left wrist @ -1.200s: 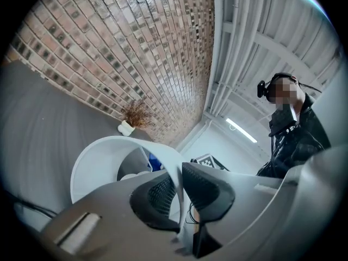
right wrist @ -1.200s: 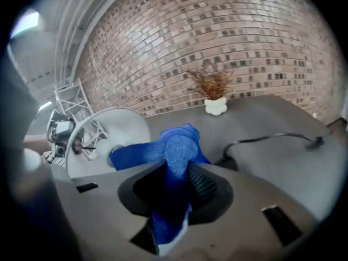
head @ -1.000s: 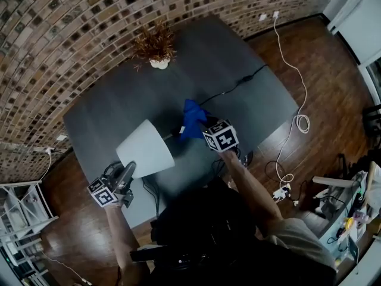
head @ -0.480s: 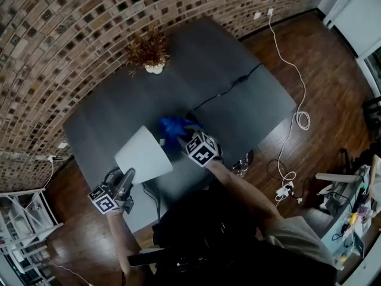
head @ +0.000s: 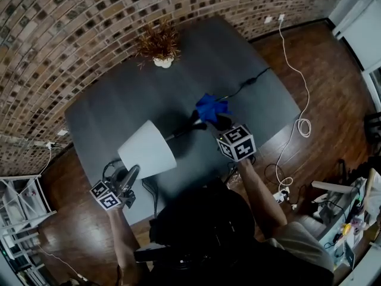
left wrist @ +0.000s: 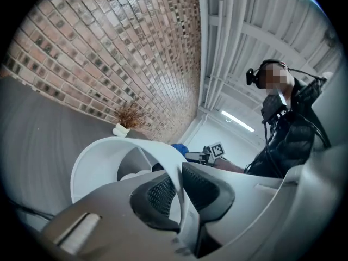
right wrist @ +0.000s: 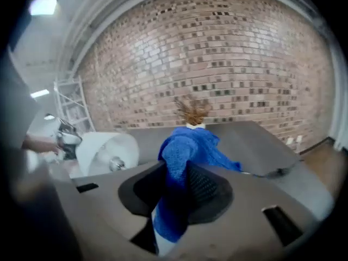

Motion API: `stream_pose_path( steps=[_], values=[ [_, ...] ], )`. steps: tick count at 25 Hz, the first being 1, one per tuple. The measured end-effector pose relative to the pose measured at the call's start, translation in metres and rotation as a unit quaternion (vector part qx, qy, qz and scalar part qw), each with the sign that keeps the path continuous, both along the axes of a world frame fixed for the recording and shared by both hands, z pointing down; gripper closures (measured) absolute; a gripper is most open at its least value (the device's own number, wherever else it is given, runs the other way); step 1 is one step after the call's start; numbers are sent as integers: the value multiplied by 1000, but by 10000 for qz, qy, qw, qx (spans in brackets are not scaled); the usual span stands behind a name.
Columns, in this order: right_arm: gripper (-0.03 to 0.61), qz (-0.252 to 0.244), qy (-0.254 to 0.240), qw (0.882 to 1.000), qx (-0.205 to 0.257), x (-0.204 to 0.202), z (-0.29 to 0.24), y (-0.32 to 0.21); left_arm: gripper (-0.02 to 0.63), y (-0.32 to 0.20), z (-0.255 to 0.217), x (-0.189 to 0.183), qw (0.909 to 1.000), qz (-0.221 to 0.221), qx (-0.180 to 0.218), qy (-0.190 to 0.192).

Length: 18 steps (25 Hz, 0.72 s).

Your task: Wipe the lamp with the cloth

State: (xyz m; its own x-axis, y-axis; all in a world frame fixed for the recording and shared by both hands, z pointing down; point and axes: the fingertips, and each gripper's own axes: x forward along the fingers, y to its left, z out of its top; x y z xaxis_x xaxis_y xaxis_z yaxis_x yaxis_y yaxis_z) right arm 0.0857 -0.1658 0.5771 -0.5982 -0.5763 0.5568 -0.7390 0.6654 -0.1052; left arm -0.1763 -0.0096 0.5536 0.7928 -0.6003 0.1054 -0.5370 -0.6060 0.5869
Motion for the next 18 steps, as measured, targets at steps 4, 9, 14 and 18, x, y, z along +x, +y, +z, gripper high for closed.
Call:
stream_pose_path(
  steps=[4,9,14,18],
  values=[
    [479,-1618,-49,9854,-532,-127,24,42,581,23,5,16,9990,311,279,-175],
    [477,-1824,161,9748,-1274,-147,77,44,584,40,10,35,9969,545,350,-450],
    [477,-874,532,9826,-1549,-60,92,6,589,53,13,43,9947,730,378,-622],
    [477,-626,945,9865,-1184,-33,75,1,595,60,21,59,9927,902,366,-712]
  ],
)
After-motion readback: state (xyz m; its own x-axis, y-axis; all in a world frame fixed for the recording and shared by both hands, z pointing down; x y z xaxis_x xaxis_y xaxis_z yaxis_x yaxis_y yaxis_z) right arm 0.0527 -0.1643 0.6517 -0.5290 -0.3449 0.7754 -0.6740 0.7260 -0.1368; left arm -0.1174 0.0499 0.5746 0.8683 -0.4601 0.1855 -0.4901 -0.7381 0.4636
